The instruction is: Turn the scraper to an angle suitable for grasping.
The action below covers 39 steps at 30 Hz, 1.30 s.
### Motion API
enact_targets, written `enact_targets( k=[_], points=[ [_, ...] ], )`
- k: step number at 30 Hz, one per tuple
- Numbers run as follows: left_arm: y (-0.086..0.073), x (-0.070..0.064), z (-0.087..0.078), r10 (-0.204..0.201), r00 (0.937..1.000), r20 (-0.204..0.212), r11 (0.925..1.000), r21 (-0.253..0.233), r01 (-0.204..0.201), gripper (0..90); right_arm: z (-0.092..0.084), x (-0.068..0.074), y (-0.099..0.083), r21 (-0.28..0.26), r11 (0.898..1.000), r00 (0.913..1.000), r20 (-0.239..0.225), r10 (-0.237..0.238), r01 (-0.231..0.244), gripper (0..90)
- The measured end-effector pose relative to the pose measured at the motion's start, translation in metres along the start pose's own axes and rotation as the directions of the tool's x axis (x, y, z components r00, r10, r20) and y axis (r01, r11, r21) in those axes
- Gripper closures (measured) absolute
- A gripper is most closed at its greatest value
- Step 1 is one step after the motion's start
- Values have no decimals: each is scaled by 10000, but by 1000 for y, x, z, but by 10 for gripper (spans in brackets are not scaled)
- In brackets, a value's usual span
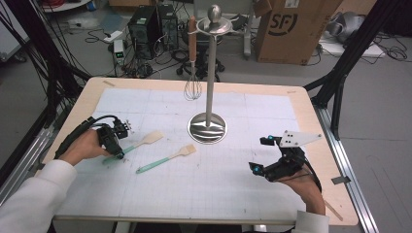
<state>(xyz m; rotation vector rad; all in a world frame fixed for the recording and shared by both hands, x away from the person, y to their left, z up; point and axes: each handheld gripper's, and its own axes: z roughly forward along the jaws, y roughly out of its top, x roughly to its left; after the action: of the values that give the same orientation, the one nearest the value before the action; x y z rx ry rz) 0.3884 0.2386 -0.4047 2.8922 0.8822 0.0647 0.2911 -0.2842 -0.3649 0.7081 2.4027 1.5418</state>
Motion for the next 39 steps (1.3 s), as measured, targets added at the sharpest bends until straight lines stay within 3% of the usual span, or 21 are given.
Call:
enact_targets(
  k=[8,11,15,19,25,30,33,35,39],
  points=[
    [-5,2,-13,488,9979,423,9944,-958,-446,752,-1,-1,1,-92,9999,10000,31,-62,63,2],
    [-6,1,-20,686,9973,273,9899,-1261,-646,752,-1,-1,1,-102,9999,10000,33,-61,61,2],
    [-7,-2,-32,904,9955,293,9805,-1777,-838,753,-1,-1,1,-97,9999,10000,34,-45,45,3],
    [-7,-8,-43,1098,9928,472,9652,-2437,-952,753,-1,-1,1,-95,10000,10000,37,-28,28,3],
    [-4,-15,-58,1427,9880,585,9517,-2824,-1207,753,-3,0,2,-136,9998,9999,50,-130,130,2],
    [0,-23,-74,1589,9862,469,9321,-3363,-1342,753,-5,1,4,-184,9997,9999,46,-158,158,2],
    [4,-30,-84,1895,9807,480,9122,-3781,-1578,753,-7,1,5,-216,9995,9997,71,-214,216,3],
    [8,-36,-89,2150,9757,428,9044,-3856,-1824,753,-8,2,6,-244,9994,9997,90,-225,228,2],
    [16,-50,-99,2689,9626,330,8713,-4342,-2286,752,-10,2,6,-259,9993,9997,55,-257,259,3]
  ],
)
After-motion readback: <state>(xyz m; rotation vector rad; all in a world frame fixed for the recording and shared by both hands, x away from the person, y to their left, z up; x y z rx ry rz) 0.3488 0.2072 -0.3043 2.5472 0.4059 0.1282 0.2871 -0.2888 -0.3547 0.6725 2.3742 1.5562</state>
